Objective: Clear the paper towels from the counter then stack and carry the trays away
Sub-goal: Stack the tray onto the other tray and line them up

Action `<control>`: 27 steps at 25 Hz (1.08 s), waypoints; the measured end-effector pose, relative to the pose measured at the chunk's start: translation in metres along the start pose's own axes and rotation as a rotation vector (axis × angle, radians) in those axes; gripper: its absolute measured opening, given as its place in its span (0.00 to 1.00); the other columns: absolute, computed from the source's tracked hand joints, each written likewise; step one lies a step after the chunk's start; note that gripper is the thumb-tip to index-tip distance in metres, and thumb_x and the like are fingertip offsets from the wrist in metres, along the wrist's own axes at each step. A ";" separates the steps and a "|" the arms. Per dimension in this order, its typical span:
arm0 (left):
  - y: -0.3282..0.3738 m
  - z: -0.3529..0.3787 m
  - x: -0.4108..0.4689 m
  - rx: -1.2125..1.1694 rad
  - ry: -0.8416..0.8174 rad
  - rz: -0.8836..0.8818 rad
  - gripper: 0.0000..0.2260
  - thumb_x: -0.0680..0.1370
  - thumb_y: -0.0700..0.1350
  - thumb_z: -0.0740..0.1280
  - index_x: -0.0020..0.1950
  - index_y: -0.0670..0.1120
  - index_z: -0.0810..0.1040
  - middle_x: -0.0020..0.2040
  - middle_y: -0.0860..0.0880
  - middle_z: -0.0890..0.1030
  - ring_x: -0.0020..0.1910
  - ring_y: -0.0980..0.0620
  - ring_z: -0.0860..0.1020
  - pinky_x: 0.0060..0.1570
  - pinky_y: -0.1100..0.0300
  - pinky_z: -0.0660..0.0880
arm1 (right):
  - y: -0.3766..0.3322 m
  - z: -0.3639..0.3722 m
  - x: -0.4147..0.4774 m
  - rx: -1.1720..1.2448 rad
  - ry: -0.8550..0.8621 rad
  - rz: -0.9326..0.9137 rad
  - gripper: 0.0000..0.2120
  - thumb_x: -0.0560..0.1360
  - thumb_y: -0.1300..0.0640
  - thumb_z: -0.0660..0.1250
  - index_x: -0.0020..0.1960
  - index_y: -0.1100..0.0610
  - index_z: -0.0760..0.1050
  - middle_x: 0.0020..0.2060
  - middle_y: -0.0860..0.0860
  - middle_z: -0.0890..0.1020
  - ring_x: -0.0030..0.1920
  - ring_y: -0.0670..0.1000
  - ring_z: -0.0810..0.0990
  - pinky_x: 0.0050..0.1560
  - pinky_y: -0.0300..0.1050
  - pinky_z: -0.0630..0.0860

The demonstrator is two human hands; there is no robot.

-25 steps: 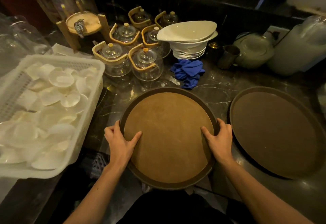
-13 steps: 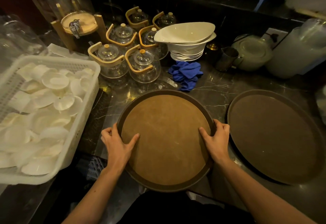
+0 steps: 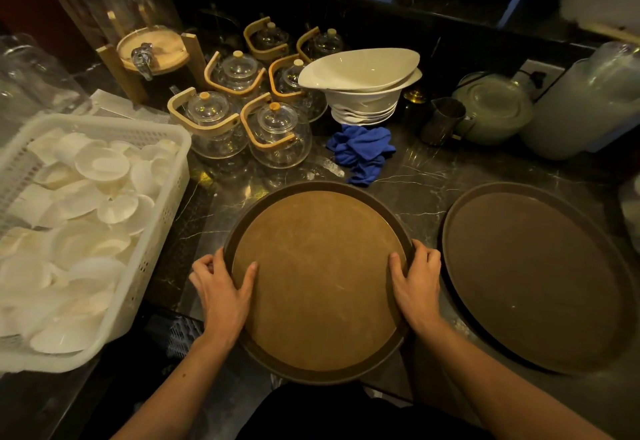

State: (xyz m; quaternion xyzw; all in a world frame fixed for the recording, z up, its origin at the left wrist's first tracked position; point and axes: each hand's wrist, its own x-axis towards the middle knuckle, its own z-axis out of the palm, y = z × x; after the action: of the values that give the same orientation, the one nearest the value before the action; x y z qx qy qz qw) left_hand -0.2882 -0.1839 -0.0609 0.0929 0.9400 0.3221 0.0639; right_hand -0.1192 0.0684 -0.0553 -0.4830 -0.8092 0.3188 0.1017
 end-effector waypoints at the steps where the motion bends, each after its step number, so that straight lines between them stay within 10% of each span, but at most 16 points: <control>1: 0.001 -0.001 0.000 0.000 -0.005 -0.005 0.31 0.75 0.53 0.70 0.72 0.39 0.66 0.62 0.37 0.66 0.61 0.39 0.64 0.57 0.49 0.67 | -0.001 0.000 -0.001 -0.010 0.003 -0.008 0.26 0.79 0.48 0.64 0.72 0.59 0.64 0.62 0.57 0.68 0.61 0.55 0.71 0.55 0.46 0.69; 14: -0.012 -0.015 -0.012 0.033 -0.125 -0.004 0.25 0.82 0.51 0.55 0.77 0.43 0.56 0.62 0.42 0.67 0.46 0.49 0.74 0.46 0.53 0.73 | 0.011 -0.036 -0.005 -0.220 -0.334 -0.106 0.34 0.81 0.42 0.55 0.80 0.53 0.46 0.74 0.56 0.66 0.69 0.55 0.71 0.63 0.55 0.72; 19: -0.011 -0.014 -0.007 0.097 -0.128 0.011 0.19 0.83 0.45 0.53 0.73 0.42 0.61 0.61 0.40 0.69 0.42 0.46 0.74 0.42 0.48 0.74 | 0.013 -0.030 -0.014 -0.290 -0.251 -0.110 0.29 0.83 0.46 0.49 0.80 0.53 0.45 0.56 0.55 0.80 0.50 0.54 0.81 0.51 0.56 0.78; 27: -0.009 -0.014 -0.003 0.156 -0.131 0.005 0.19 0.83 0.44 0.53 0.73 0.40 0.62 0.61 0.38 0.72 0.51 0.37 0.77 0.49 0.43 0.74 | 0.010 -0.028 -0.016 -0.270 -0.189 -0.091 0.26 0.83 0.50 0.52 0.79 0.53 0.51 0.35 0.46 0.76 0.35 0.45 0.75 0.36 0.45 0.70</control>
State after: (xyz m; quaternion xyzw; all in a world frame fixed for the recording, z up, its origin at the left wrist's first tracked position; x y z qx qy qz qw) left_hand -0.2891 -0.2003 -0.0555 0.1208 0.9557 0.2414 0.1170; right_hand -0.0913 0.0699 -0.0376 -0.4231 -0.8715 0.2464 -0.0266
